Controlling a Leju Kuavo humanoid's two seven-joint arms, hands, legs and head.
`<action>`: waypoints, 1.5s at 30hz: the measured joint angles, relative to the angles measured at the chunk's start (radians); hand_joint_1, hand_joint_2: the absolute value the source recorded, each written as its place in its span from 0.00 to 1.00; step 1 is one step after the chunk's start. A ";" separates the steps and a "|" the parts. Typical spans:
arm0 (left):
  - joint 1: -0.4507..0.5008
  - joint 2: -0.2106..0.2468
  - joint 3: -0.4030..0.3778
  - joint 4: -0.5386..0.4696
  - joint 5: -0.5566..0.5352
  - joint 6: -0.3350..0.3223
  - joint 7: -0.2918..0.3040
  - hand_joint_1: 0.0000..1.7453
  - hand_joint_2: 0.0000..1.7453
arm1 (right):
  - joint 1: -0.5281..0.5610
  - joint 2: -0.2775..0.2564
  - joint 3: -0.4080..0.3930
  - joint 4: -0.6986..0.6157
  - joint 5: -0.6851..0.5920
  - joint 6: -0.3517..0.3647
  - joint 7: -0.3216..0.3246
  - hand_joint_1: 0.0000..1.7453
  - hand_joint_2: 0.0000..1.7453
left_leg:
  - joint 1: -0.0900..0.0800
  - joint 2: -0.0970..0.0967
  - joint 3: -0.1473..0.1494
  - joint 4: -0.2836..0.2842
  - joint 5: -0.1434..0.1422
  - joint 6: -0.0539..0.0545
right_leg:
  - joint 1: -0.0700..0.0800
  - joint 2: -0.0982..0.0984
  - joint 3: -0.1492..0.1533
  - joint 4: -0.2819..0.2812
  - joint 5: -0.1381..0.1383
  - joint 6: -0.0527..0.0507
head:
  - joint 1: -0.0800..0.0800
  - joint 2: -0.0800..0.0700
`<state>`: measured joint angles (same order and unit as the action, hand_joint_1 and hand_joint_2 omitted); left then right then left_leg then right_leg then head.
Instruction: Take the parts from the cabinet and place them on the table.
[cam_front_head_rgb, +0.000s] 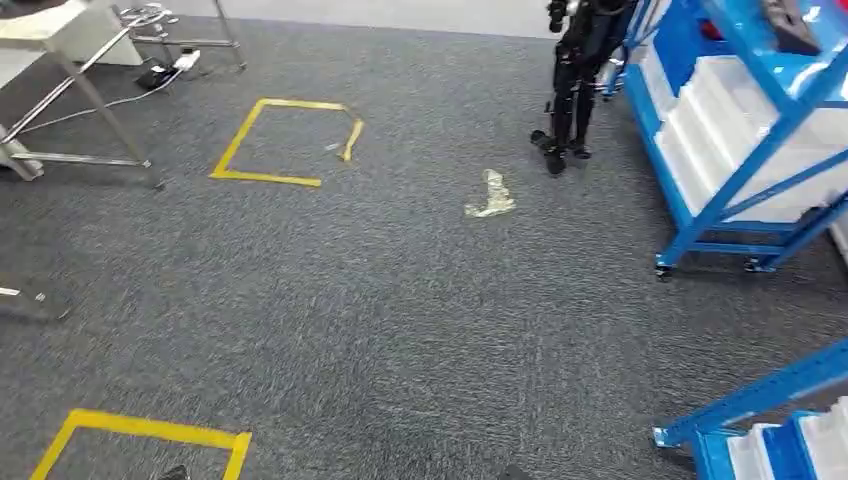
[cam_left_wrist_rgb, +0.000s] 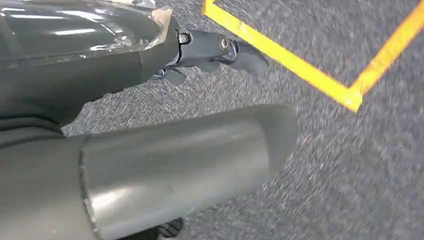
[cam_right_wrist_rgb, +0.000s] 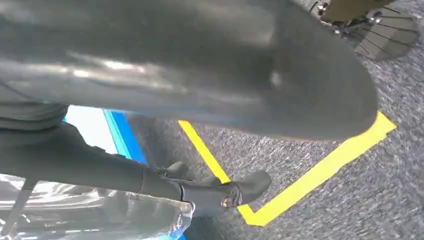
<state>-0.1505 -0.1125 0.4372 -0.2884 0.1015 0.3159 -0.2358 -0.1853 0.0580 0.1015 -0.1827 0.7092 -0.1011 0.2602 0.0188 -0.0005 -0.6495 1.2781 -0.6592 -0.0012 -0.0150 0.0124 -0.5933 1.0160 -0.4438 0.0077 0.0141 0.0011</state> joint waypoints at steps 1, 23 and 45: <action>0.001 0.000 0.001 0.000 0.000 0.000 0.001 0.00 0.00 | 0.002 0.000 0.000 0.000 0.000 0.000 0.000 0.00 0.00 | 0.000 -0.002 -0.031 0.054 -0.011 0.000 | 0.002 0.013 0.001 0.000 0.000 0.000 | -0.001 0.000; -0.101 -0.209 -0.003 -0.002 0.076 0.146 0.021 0.00 0.00 | -0.013 0.004 0.028 0.000 0.065 0.068 -0.065 0.00 0.00 | -0.018 0.089 0.100 -0.244 0.145 0.035 | 0.012 -0.094 -0.016 0.010 0.008 0.053 | 0.008 0.000; -0.153 -0.214 -0.601 -0.009 0.757 0.285 0.048 0.00 0.00 | -0.029 -0.009 0.048 0.000 0.114 0.093 -0.061 0.00 0.00 | -0.005 -0.008 0.087 -0.248 0.171 0.060 | 0.006 0.014 -0.088 0.112 -0.029 0.039 | 0.004 0.000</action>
<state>-0.3035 -0.3269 -0.1636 -0.2972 0.8583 0.6008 -0.1873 -0.2142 0.0488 0.1492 -0.1831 0.8236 -0.0080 0.1988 0.0142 -0.0087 -0.5621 1.0300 -0.4877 0.0584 -0.0093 0.0262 -0.6809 1.1276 -0.4732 0.0471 0.0179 0.0011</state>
